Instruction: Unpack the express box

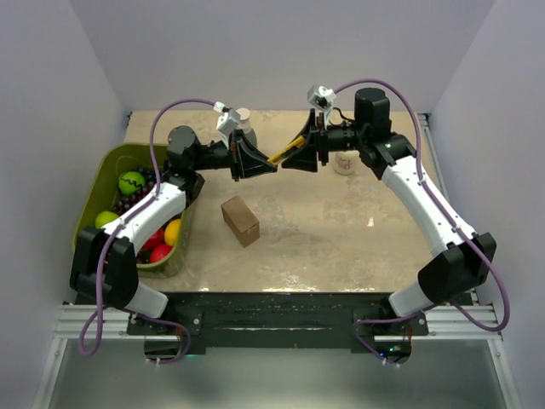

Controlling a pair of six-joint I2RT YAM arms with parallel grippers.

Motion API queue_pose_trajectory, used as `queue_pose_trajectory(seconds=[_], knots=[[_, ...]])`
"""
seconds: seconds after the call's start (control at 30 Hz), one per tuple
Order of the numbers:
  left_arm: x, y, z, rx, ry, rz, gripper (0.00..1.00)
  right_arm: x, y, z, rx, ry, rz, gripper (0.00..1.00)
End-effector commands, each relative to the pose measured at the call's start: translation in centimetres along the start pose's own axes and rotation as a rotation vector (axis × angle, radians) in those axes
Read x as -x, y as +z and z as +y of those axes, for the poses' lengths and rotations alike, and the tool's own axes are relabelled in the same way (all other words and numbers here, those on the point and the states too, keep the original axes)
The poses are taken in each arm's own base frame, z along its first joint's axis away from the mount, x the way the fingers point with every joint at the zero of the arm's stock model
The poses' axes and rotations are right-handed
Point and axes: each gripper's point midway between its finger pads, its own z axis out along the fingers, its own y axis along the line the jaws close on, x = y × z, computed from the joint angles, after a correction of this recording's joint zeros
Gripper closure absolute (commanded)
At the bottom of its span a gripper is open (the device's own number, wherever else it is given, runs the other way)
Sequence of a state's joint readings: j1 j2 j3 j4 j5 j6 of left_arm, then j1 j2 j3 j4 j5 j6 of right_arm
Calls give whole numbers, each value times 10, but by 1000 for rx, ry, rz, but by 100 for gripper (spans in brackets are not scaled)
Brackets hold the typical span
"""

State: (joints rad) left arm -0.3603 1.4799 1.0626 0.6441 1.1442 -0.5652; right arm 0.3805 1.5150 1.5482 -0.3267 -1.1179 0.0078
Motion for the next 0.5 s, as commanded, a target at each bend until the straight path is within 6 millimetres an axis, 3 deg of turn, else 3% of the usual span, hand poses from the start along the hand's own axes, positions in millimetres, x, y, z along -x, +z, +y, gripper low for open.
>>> queue_pose_trajectory(seconds=[0.0, 0.2, 0.47], knots=[[9, -1, -4, -15, 38, -16, 100, 12, 4, 3, 31, -25, -23, 48], [9, 0, -2, -17, 36, -17, 100, 7, 6, 0, 47, -6, -18, 59], [5, 1, 0, -19, 24, -8, 100, 18, 7, 5, 65, -18, -44, 59]])
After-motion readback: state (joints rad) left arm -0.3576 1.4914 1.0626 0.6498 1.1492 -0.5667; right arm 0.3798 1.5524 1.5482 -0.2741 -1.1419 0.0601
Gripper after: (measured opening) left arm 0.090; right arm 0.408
